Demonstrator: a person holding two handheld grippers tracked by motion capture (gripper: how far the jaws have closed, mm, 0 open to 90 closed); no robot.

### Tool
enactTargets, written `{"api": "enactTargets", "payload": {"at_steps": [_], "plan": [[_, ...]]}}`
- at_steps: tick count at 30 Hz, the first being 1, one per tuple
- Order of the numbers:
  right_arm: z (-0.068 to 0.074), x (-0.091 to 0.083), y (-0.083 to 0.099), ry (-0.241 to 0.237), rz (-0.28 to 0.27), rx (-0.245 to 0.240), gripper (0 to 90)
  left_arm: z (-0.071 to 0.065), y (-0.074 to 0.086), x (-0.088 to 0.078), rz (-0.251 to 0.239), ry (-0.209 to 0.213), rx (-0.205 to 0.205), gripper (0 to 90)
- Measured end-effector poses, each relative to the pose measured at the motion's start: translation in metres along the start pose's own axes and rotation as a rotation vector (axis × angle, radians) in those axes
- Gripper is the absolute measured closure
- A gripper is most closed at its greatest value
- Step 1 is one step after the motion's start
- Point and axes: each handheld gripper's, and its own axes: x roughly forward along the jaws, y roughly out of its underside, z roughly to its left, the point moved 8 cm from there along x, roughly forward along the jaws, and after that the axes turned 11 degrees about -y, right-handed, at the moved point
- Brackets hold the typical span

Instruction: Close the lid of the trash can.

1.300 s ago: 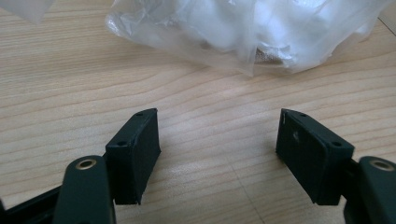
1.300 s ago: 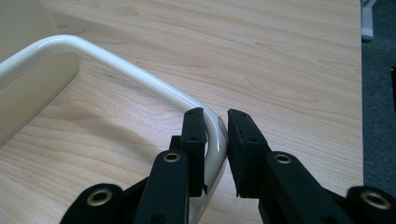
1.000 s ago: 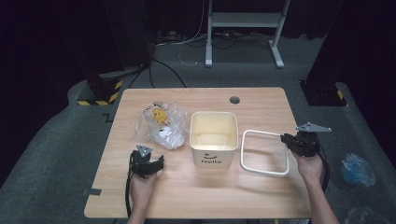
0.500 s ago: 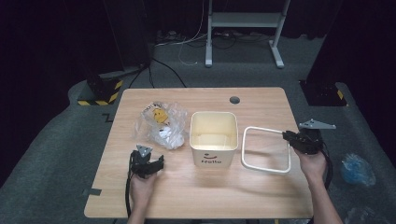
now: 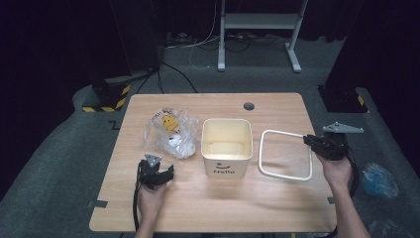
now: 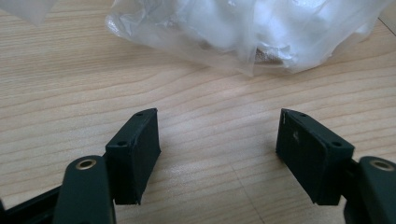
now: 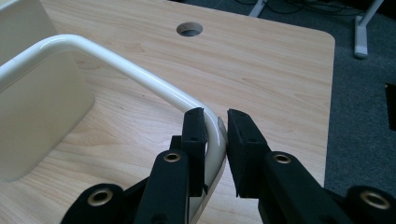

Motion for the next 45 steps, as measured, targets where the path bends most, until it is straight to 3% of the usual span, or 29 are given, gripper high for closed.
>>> {"api": "enactTargets", "payload": {"at_steps": [15,30,45], "plan": [[0.006,-0.013,-0.019,-0.028,-0.034,0.001,77.9,0.000,0.000,0.000,0.000,0.000,-0.001,30.1],[0.011,-0.015,-0.030,-0.052,-0.051,0.004,78.0,0.000,0.000,0.000,0.000,0.000,-0.001,30.1],[0.029,-0.010,-0.052,-0.082,-0.053,-0.022,78.0,0.000,0.000,0.000,0.000,0.000,-0.001,30.1]]}}
